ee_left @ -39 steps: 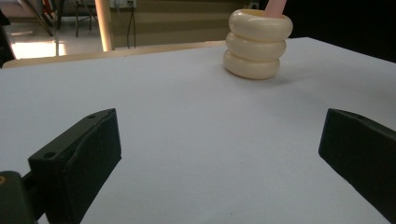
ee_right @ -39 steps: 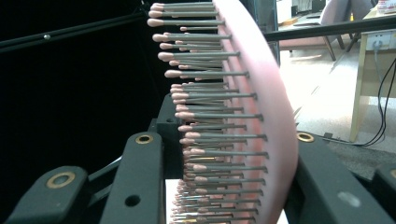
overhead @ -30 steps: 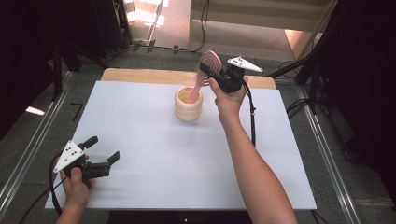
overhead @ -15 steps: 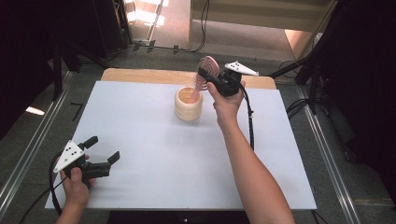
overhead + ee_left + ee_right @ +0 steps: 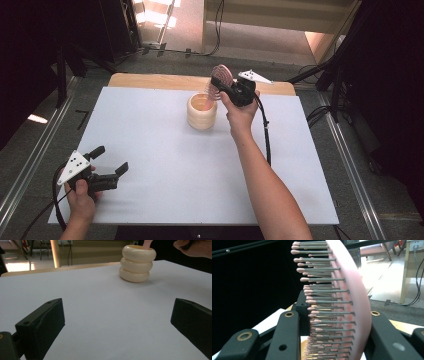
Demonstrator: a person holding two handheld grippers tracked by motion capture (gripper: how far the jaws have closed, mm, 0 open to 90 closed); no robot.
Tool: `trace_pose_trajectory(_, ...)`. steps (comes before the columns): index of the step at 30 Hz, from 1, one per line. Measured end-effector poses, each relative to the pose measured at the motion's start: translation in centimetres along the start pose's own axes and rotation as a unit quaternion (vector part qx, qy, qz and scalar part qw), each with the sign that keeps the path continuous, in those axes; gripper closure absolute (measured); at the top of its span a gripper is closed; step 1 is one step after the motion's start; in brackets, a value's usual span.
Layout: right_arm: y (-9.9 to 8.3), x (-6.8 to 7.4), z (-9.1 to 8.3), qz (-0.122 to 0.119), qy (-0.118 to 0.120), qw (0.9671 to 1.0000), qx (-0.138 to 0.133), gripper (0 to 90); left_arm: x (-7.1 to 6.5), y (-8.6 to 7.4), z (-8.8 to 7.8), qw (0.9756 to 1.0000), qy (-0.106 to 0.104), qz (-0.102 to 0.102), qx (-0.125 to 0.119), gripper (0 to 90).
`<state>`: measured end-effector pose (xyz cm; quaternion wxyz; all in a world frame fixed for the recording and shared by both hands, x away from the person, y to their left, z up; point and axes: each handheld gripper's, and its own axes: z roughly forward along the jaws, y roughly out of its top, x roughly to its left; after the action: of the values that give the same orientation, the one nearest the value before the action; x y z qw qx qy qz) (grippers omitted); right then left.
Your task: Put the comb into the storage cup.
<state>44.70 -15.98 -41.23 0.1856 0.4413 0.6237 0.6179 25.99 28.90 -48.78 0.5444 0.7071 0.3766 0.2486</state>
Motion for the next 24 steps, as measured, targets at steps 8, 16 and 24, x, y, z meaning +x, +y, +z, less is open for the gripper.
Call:
trace_pose_trajectory(8, -0.8, -0.2, 0.6, 0.012, -0.001, 0.9999, 0.004, 61.4, 0.0, 0.0, 0.0, 1.0000, -0.001, 0.000, -0.001, 0.0)
trace_pose_trajectory(16, -1.6, -0.5, 1.1, 0.033, -0.003, 0.9994, 0.007, 61.4, -0.1, 0.0, 0.0, 1.0000, 0.001, 0.003, 0.001, 0.0)
trace_pose_trajectory(24, -1.9, -0.9, 1.2, 0.047, -0.006, 0.9988, 0.007, 60.5, -0.1, 0.0, 0.0, 1.0000, 0.001, 0.004, 0.001, 0.0)
